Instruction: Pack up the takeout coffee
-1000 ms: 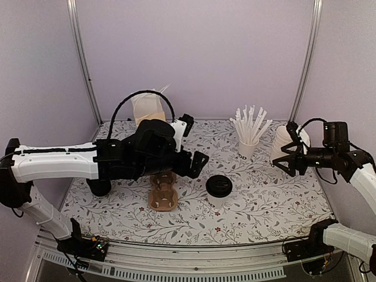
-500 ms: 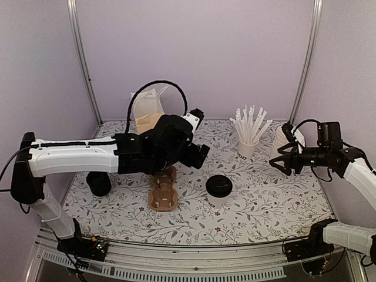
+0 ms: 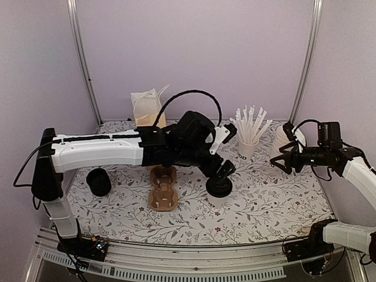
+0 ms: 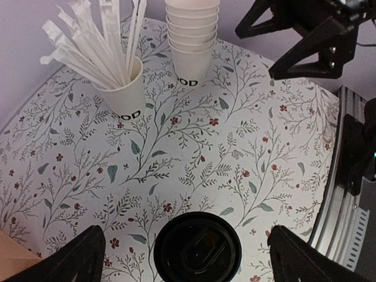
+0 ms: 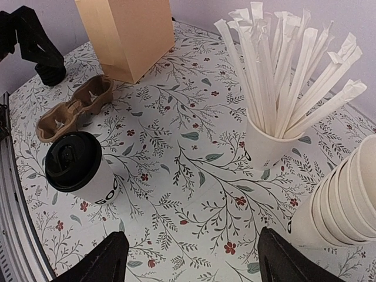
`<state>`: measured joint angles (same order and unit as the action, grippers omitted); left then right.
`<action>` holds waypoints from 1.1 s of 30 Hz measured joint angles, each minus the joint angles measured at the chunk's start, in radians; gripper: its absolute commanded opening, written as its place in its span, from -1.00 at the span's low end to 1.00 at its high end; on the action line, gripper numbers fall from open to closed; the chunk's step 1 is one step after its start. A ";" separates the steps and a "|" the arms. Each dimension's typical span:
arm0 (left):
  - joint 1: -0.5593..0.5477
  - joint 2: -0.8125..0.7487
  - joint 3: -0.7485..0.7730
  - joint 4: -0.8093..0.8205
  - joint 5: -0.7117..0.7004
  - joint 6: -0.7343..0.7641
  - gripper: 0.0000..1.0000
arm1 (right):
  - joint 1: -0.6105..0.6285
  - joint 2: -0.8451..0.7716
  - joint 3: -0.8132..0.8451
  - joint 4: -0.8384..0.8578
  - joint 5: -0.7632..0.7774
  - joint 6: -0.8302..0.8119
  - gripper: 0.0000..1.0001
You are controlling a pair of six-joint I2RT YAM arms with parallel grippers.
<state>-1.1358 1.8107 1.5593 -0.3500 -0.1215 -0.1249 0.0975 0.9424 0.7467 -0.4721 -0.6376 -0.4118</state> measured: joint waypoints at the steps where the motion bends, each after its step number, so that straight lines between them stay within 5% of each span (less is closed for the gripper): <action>1: 0.000 0.016 0.010 -0.016 0.011 -0.007 0.99 | 0.000 0.004 0.000 0.001 0.000 -0.001 0.58; 12: 0.018 0.162 0.055 -0.199 0.063 -0.078 0.94 | 0.000 0.035 -0.002 0.002 -0.001 -0.018 0.59; 21: 0.036 0.167 0.058 -0.211 0.090 -0.091 0.79 | 0.000 0.037 -0.002 0.001 -0.001 -0.024 0.59; 33: 0.011 0.167 0.058 -0.187 0.026 -0.080 0.84 | 0.000 0.026 -0.002 0.001 -0.001 -0.034 0.59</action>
<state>-1.1244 1.9781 1.6169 -0.5369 -0.0956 -0.2047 0.0971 0.9684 0.7444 -0.4709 -0.6384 -0.4454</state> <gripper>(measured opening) 0.905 0.796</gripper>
